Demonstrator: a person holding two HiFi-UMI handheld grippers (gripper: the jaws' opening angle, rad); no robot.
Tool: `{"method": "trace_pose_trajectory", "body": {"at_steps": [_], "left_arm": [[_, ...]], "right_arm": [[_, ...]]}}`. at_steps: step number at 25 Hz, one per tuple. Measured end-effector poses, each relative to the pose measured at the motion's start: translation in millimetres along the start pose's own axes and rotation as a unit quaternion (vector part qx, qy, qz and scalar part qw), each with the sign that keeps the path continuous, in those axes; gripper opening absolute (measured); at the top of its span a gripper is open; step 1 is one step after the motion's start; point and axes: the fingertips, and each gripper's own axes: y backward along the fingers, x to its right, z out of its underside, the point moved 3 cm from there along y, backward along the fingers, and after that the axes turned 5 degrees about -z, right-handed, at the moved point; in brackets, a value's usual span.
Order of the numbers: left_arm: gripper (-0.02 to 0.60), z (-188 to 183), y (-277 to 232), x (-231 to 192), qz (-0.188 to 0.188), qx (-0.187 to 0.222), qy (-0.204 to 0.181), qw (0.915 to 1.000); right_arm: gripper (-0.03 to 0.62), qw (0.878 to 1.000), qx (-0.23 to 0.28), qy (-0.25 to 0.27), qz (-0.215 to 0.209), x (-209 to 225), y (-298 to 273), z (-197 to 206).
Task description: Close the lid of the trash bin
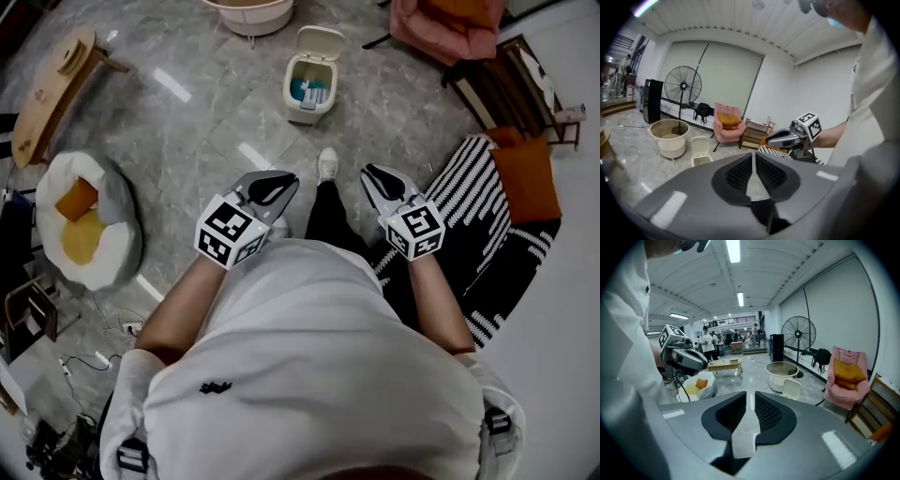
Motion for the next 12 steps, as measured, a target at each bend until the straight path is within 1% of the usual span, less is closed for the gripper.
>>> {"method": "trace_pose_trajectory", "body": {"at_steps": [1, 4, 8, 12], "left_arm": [[0.081, -4, -6, -11, -0.009, 0.000, 0.006, 0.9999], [0.081, -17, -27, -42, -0.041, -0.003, 0.022, 0.9989], [0.081, -52, -61, -75, -0.089, 0.004, 0.041, 0.9952], [0.080, -73, -93, -94, -0.113, 0.001, 0.063, 0.9916]], "right_arm": [[0.037, 1.000, -0.004, 0.004, -0.007, 17, -14, -4], [0.037, 0.999, -0.015, 0.009, -0.030, 68, -52, -13], [0.048, 0.996, -0.041, 0.023, -0.073, 142, -105, -27], [0.048, 0.992, -0.069, 0.026, -0.106, 212, -161, -35]]}}
